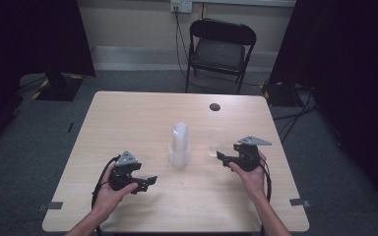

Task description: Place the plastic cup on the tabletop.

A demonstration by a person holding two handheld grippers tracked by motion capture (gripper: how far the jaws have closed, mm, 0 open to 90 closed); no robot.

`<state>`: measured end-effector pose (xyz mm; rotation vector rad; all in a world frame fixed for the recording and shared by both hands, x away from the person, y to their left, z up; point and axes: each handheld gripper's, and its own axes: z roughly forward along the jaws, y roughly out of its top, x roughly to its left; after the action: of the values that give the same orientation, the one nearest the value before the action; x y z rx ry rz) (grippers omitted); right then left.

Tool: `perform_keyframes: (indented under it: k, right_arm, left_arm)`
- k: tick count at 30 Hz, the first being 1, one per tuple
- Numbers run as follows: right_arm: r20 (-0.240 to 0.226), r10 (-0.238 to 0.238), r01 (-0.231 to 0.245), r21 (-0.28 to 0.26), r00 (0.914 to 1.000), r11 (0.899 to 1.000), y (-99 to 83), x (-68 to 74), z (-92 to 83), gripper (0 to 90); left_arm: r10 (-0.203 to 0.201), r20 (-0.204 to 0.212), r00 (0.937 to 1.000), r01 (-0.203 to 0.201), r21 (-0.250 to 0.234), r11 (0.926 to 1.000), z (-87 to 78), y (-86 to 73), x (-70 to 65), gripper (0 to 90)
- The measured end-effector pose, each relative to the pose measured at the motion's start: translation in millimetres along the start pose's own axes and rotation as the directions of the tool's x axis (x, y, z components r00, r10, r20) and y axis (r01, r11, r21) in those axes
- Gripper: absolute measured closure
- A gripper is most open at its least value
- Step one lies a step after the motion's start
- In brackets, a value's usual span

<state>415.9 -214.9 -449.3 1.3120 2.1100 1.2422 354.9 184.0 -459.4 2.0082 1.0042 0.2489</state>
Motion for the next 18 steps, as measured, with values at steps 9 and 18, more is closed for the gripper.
perform_keyframes:
  k: [9,18]
  right_arm:
    - [-0.037,-0.025,0.026,0.029,0.9990,0.999,-15.1,12.4,-22.3,17.8]
    - [-0.063,-0.022,0.024,0.033,0.9978,0.999,-22.5,23.3,-36.8,18.0]
  left_arm:
    - [0.005,-0.007,1.0000,-0.004,0.023,0.9997,2.6,-0.5,-0.5,16.6]
    - [0.010,-0.018,0.9998,-0.009,0.044,0.9990,4.5,-1.0,-1.6,16.5]
